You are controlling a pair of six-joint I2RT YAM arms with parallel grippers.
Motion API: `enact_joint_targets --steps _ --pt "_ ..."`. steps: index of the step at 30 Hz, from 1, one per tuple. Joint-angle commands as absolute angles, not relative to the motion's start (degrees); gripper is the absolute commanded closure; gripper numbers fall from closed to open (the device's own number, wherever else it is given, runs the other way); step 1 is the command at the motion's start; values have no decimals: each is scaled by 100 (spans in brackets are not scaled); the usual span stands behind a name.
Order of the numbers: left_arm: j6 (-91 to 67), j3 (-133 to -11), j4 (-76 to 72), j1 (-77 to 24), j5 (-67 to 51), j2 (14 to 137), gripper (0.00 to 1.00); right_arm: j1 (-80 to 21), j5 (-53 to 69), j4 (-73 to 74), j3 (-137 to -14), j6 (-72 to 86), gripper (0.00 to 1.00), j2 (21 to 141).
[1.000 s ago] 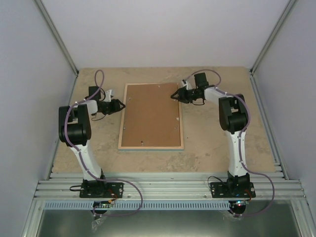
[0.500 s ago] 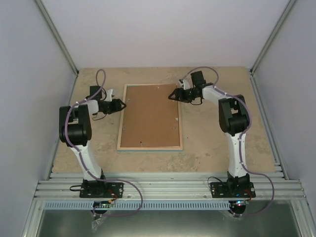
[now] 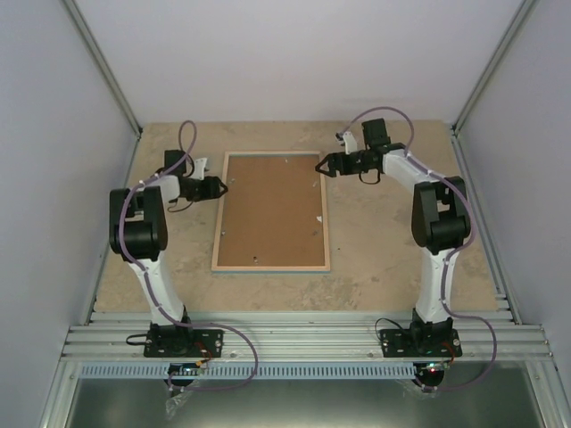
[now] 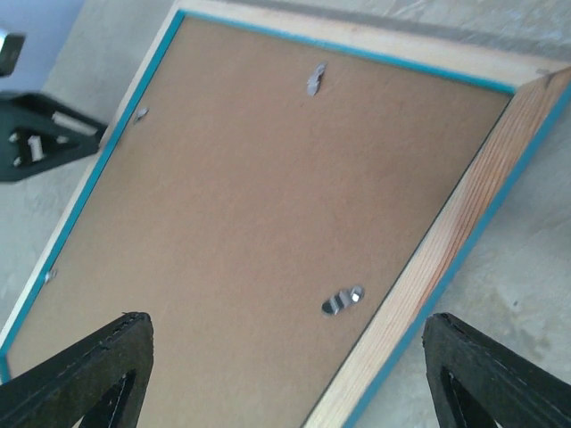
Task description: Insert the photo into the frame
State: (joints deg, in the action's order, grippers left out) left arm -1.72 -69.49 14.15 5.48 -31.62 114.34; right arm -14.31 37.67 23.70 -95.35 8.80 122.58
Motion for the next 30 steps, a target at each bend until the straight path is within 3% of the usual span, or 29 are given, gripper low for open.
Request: enact_joint_targets --steps 1,14,19,23,30 --pt "668 -7133 2031 151 -3143 11801 41 -1329 4656 2383 -9146 57 17 11710" --pt "1319 -7255 2272 -664 -2511 11954 63 -725 5060 3062 -7954 -1422 21 10759" --pt "1488 -7046 2266 -1131 -2254 11789 66 -808 5040 2794 -7020 -1693 22 10065" --pt "1297 -7171 2272 -1257 -2211 11804 62 -1200 4852 2684 -6708 -1947 23 9755" --pt "1684 -6750 2549 -1236 -1926 10548 38 -2255 4216 2419 -6509 -2350 25 9542"
